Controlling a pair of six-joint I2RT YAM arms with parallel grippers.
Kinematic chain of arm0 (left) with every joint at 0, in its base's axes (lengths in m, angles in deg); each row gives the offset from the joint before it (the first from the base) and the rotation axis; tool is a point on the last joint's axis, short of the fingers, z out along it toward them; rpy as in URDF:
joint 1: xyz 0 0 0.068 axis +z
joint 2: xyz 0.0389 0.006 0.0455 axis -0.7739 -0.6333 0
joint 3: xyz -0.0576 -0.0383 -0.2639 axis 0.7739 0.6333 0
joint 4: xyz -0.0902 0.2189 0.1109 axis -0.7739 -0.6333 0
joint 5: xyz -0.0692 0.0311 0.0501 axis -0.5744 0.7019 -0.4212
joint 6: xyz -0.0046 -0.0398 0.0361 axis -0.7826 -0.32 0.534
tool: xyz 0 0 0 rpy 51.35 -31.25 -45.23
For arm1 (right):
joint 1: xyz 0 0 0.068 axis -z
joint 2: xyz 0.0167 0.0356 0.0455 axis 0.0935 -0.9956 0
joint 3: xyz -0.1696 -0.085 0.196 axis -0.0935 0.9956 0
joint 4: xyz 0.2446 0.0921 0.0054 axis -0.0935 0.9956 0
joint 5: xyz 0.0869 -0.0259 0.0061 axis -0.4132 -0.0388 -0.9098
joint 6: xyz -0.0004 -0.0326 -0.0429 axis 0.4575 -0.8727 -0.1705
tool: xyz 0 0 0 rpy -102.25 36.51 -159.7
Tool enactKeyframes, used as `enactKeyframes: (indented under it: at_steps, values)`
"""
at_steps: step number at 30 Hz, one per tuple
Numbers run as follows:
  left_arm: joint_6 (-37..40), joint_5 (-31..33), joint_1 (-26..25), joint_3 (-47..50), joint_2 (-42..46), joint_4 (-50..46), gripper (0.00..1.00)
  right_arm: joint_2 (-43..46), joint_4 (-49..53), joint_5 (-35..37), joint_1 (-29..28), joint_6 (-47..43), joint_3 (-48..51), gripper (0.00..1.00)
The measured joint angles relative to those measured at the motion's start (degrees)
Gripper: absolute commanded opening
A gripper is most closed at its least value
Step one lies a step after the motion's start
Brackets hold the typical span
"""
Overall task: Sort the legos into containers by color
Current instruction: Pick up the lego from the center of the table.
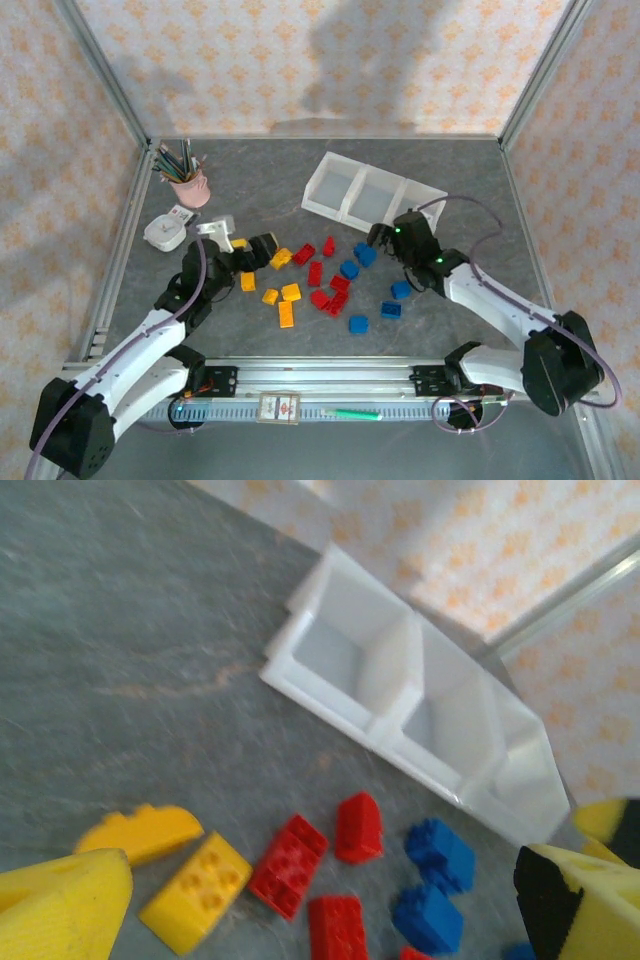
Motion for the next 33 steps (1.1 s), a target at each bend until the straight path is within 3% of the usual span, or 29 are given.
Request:
enactKeyframes:
  at_steps: [3,8,24,33]
  values:
    - [-0.8,1.0,-4.2,-0.3,-0.7,-0.9,0.99,-4.2,0.6,1.2,-3.5,2.0,-0.7,1.0]
    - [-2.1,2.0,-6.6,-1.0,-3.6,-0.9,0.99,-10.6,1.0,2.6,-6.9,4.8,-1.4,0.99]
    - [-2.5,3.5,-9.2,-4.7,-9.7,-0.7,0.99,-23.8,-0.9,4.4,-7.0,6.3,-8.1,0.85]
    - [-2.5,4.3,-9.5,-4.9,-10.3,-0.8,0.99,-23.9,-1.7,4.6,-7.2,4.8,-8.0,0.76]
